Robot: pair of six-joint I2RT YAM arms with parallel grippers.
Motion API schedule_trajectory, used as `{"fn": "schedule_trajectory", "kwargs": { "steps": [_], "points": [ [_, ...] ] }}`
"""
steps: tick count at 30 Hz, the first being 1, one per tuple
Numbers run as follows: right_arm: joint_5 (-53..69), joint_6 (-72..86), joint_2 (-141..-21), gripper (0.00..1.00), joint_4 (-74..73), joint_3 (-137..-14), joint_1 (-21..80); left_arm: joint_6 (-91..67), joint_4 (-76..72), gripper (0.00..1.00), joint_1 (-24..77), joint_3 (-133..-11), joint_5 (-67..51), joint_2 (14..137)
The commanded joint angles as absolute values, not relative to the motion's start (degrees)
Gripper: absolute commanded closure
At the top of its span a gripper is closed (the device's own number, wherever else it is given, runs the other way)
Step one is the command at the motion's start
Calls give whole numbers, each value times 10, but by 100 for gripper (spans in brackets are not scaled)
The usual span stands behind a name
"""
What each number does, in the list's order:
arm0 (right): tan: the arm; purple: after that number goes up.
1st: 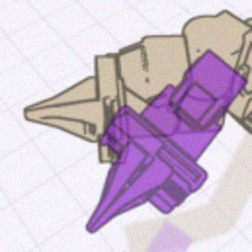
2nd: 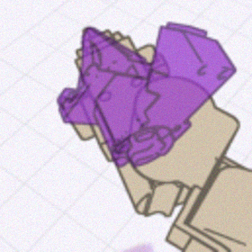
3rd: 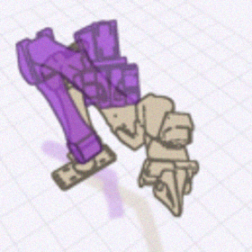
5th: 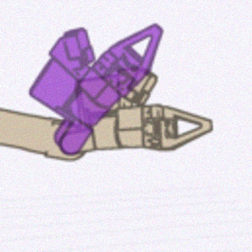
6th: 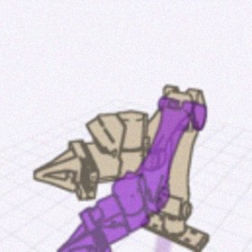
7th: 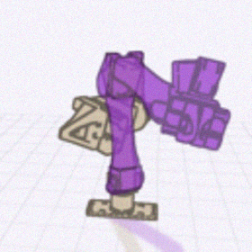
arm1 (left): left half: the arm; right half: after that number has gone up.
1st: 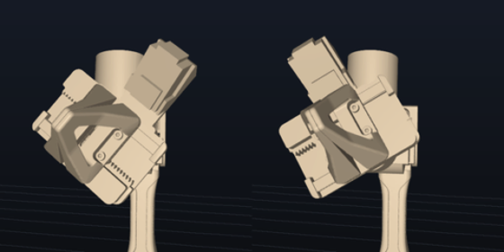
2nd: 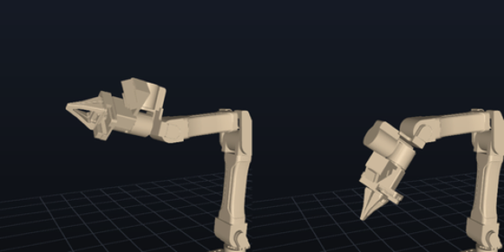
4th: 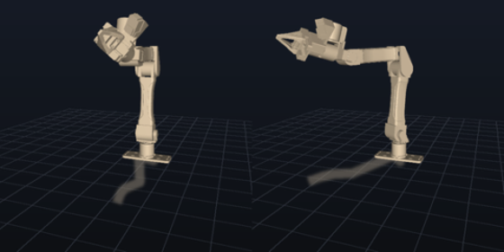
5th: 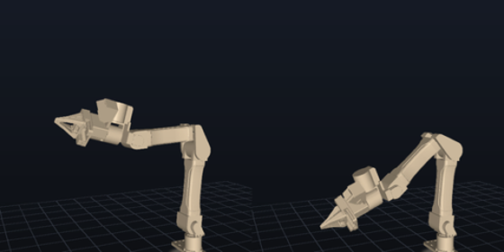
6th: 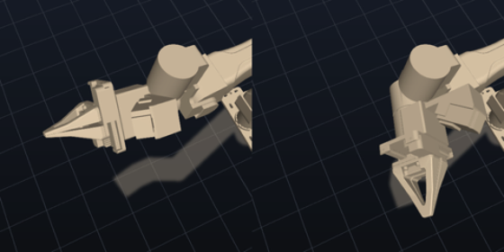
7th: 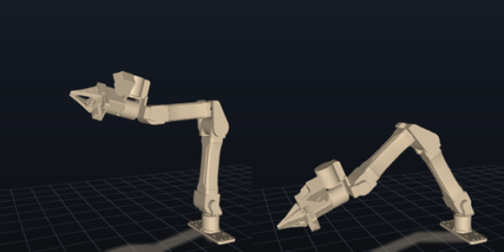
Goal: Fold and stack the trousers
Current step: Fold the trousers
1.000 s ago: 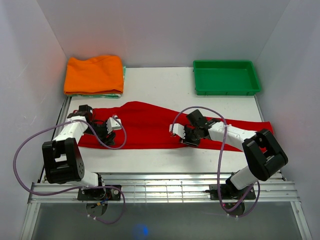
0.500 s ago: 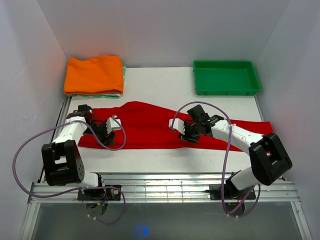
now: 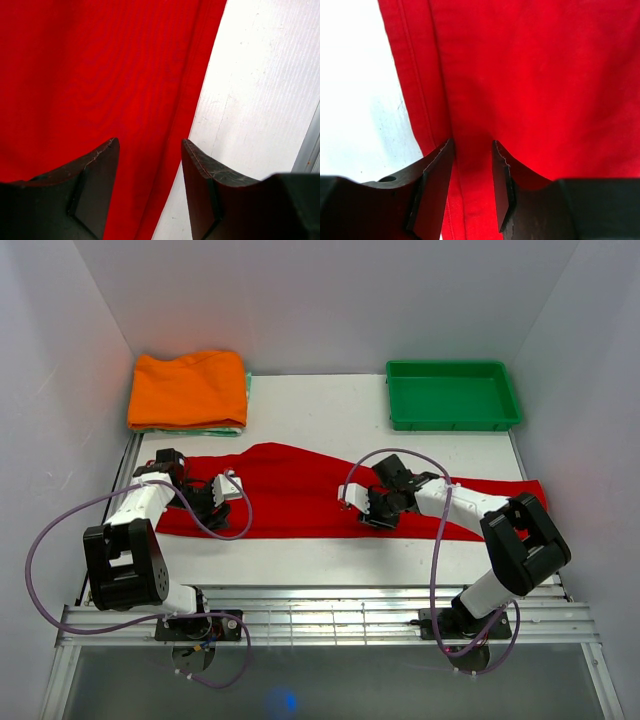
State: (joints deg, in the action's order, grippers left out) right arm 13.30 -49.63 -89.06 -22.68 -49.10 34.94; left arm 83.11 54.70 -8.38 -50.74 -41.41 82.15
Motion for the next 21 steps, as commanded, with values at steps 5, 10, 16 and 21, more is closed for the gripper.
{"fn": "schedule_trajectory", "kwargs": {
  "steps": [5, 10, 16, 21],
  "points": [
    [117, -530, -863, 54, -222, -457, 349, 834, 535, 36, -81, -521, -422, 827],
    [113, -526, -866, 74, -208, -453, 349, 829, 533, 36, -81, -523, -423, 830],
    [117, -505, -860, 92, -219, -481, 349, 856, 545, 38, -81, -515, -420, 819],
    [126, -485, -846, 92, -226, -502, 349, 871, 547, 37, -81, -503, -410, 818]
  ]
}}
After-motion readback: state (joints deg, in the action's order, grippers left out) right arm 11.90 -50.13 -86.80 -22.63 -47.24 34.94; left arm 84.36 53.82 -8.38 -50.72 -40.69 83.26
